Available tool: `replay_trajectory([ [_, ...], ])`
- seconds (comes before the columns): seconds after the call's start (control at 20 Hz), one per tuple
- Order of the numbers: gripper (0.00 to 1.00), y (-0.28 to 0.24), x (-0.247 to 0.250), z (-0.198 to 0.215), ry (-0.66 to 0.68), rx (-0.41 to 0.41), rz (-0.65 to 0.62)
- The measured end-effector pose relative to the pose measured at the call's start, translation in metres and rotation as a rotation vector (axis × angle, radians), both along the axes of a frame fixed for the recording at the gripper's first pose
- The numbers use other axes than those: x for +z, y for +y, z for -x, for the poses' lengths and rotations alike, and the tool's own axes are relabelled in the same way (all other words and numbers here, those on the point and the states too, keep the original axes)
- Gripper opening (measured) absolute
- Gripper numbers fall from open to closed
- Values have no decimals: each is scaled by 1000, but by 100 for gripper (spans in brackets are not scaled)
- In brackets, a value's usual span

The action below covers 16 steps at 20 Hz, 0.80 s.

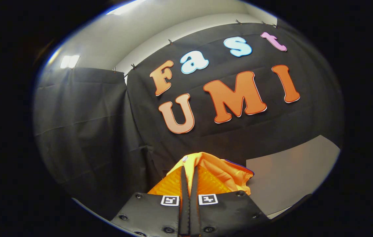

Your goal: Put the clothes into the washing machine and then close the washing machine lid.

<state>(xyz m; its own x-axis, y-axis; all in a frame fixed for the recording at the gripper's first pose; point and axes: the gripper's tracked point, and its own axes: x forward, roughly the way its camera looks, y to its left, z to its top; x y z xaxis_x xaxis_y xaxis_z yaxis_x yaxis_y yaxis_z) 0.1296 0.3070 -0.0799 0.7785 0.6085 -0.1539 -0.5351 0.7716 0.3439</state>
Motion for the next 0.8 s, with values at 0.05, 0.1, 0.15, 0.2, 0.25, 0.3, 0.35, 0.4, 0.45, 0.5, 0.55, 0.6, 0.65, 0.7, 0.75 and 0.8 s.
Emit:
replay_trajectory([
  [0.05, 8, 11, -6, 0, 10, -1, 10],
  [0.1, 8, 23, -11, 2, 20, 0, 21],
  [0.15, 8, 33, -17, 2, 25, 1, 34],
  [0.2, 8, 44, -23, 4, 34, 4, 43],
  [0.25, 8, 58, -29, 6, 44, 14, 47],
  [0.3, 8, 73, -32, 9, 50, 23, 49],
  [0.35, 8, 87, -37, 11, 53, 30, 59],
  [0.4, 8, 100, -42, 14, 54, 34, 70],
  [0.45, 8, 114, -47, 14, 61, 37, 78],
  [0.5, 8, 127, -55, 16, 72, 43, 82],
  [0.55, 8, 138, -66, 14, 82, 48, 92],
  [0.6, 8, 148, -79, 11, 99, 46, 101],
  [0.65, 8, 155, -96, 7, 126, 44, 117],
  [0.7, 8, 162, -117, 4, 155, 46, 138],
  [0.75, 8, 168, -140, -1, 185, 51, 161],
  [0.8, 8, 173, -162, -3, 216, 56, 185],
])
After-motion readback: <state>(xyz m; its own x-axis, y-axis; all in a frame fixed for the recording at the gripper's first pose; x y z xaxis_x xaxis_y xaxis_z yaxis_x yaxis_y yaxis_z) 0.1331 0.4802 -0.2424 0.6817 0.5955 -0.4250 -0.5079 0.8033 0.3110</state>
